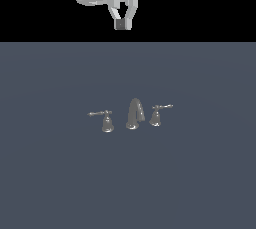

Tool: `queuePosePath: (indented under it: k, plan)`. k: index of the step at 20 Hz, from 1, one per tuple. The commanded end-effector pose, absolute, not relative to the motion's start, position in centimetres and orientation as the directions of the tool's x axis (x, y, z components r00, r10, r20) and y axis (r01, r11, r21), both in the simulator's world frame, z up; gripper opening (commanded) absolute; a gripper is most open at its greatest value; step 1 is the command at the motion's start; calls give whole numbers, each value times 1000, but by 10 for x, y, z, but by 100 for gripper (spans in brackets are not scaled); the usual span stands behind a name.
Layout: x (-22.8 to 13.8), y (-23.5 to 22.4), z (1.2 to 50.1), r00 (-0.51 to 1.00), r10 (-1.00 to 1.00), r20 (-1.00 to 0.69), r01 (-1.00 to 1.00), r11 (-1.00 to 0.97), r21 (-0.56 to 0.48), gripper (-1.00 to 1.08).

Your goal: Turn on the faucet by rotating a designated handle.

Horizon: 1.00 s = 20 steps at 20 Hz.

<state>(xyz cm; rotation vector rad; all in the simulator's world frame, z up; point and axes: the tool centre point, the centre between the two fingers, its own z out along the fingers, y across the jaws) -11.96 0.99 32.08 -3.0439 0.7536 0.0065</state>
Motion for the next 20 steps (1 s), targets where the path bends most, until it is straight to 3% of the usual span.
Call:
queuePosePath:
  k: [1, 20]
  plan:
    - [-105, 6, 303, 854, -521, -5, -521, -854, -5, -100]
    - [-8, -53, 173, 534, -846, -2, -846, -534, -1, -100]
